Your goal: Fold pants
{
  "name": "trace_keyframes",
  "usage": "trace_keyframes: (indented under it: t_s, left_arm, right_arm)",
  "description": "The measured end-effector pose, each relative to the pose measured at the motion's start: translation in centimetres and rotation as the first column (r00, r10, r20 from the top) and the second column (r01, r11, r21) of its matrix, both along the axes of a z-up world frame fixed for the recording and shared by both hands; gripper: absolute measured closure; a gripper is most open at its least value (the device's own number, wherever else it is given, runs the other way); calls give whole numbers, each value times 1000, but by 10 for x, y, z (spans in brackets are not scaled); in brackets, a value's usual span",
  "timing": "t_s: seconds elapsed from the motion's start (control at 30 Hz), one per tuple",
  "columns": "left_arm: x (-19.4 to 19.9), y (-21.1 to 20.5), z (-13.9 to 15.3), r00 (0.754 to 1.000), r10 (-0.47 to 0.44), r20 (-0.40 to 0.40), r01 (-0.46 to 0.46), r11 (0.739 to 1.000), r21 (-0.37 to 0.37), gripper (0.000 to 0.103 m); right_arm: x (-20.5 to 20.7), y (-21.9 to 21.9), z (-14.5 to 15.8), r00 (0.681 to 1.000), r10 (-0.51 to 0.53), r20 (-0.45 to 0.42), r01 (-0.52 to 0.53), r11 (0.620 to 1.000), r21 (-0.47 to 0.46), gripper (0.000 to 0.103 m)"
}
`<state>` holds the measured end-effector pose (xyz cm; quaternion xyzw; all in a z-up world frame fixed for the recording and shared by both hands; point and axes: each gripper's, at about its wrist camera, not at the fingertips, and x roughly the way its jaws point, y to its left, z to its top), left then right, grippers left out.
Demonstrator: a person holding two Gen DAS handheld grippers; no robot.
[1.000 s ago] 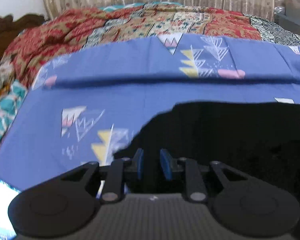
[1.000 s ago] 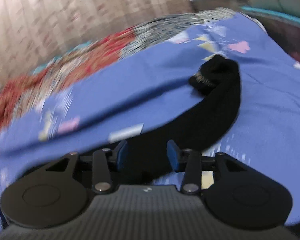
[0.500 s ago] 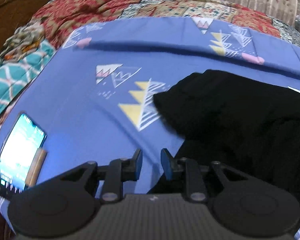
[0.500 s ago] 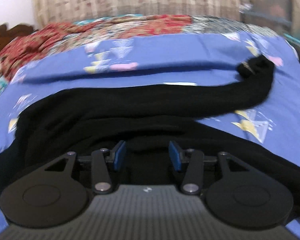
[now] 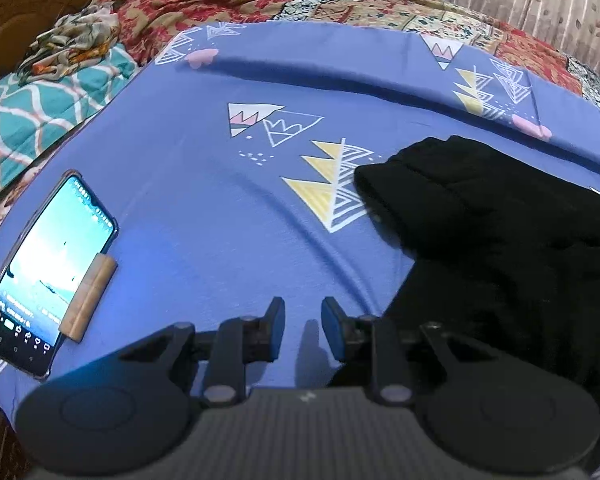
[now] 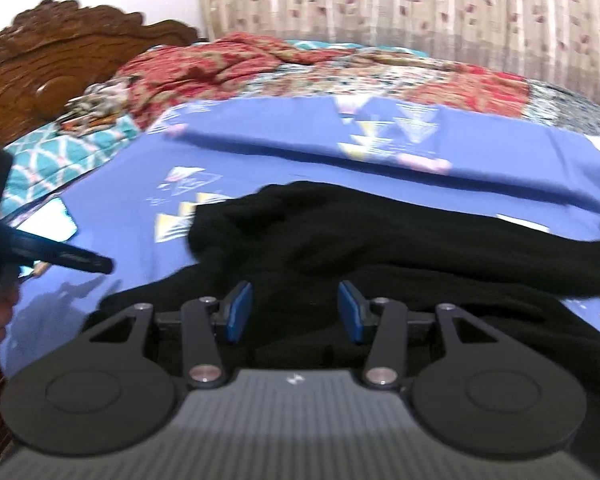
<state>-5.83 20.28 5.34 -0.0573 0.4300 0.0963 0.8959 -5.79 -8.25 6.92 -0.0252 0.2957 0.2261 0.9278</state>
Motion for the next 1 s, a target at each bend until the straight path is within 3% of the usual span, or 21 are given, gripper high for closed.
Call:
trace_keyframes:
  t_s: [0.57,0.67,0.73,0.87,0.93,1.0]
  left_arm:
    - [-4,11,-4,1000,22,3,-22,1000,-11,82]
    - [-7,14,-3,1000,21,7,-20,999,-33,76]
    - [-11,23,-2,1000,13,16,-11,994,-106,58]
    - [-20,40,-6,1000,-7,25,13,967,-255,40]
    - [-21,46,-13,999,-36,14,39,922,-385,26]
    - [-17,45,-22,997,-82,2,72,867,-493,25]
  right_arm:
    - [-28,54,6,984,173,41,-172,984,-41,53]
    - [-32,59,3,981,195,15,-194,980,-36,53]
    - [-35,63,-3,976,219,-13,-219,975,-42,52]
    - [-38,71,-19,966,239,-96,-245,967,-66,52]
    - [-40,73,-25,960,250,-130,-260,963,-67,52]
    - [-44,77,-28,955,261,-143,-274,959,-77,52]
